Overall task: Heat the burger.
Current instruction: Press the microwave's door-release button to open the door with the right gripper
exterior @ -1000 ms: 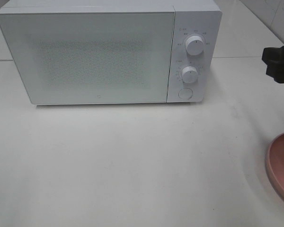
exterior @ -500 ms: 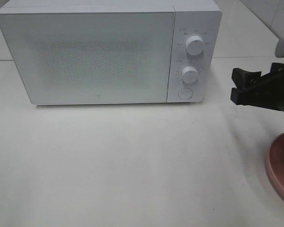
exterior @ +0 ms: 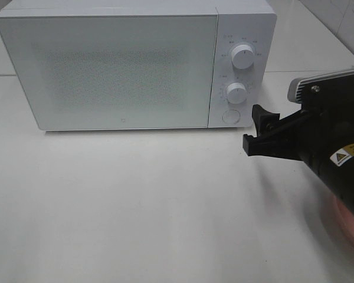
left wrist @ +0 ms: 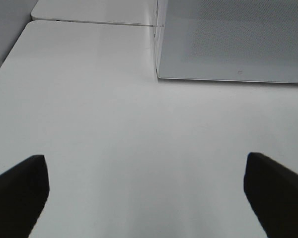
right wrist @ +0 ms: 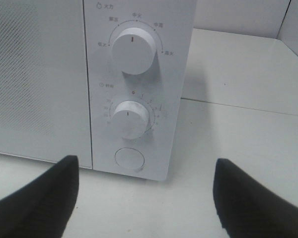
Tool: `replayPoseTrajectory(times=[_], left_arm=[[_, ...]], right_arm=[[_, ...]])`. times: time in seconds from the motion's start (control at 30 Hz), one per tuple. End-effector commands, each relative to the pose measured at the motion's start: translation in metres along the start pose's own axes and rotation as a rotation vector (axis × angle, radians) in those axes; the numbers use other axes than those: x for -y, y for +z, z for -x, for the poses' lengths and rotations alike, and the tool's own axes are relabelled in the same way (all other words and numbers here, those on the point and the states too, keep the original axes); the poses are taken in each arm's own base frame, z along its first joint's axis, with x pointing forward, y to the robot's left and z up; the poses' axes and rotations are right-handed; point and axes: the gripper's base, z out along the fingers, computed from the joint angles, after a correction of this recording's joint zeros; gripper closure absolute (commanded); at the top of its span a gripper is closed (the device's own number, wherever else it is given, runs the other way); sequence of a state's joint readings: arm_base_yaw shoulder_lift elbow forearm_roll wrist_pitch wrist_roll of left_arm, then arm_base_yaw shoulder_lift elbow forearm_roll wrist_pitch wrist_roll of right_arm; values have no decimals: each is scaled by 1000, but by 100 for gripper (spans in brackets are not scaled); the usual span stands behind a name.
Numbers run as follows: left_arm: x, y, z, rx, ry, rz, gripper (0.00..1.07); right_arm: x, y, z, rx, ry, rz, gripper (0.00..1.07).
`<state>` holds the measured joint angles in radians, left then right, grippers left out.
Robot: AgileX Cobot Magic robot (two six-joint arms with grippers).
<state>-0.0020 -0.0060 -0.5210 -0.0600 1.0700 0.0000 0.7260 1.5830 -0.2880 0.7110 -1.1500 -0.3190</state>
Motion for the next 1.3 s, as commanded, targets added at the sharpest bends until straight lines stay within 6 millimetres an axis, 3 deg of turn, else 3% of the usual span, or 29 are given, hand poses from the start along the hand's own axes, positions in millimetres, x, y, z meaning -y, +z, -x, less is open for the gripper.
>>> replayPoseTrajectory(times=[0.03,0.27,0.67,0.83,0.93,1.0,1.03,1.07,1.1,1.17,1.3], left_arm=[[1,-2,-2,15,-5,-6,7],[1,-2,-2,15,-5,-6,7],[1,-2,-2,15,-5,-6,7],[1,-2,-2,15,-5,-6,7],[1,-2,-2,15,-5,-6,7],[1,-2,-2,15,-5,-6,7],[1,-2,-2,15,-5,-6,7],[1,-2,-2,15,-5,-6,7],[1,-2,-2,15,-5,-6,7],[1,-2,-2,15,-5,-6,7],[1,-2,-2,15,-5,-6,7]], right_arm=[[-10,0,-3,-1,-4,-18,33],[-32,4,-9,-25,-10,14,33],[-33,4,-11,-49,129,16,38],[-33,4,-11,-52,395,13,54],[-33,4,-12,-53,437,12,57],[-34,4,-11,-55,693,8,74],[-34,4,-11,-55,693,8,74],[-34,4,-11,-56,853,4,82],[-34,4,-11,-56,853,4,82],[-34,4,-11,-57,1074,-3,91],[-34,4,-12,-58,1227,-7,99]])
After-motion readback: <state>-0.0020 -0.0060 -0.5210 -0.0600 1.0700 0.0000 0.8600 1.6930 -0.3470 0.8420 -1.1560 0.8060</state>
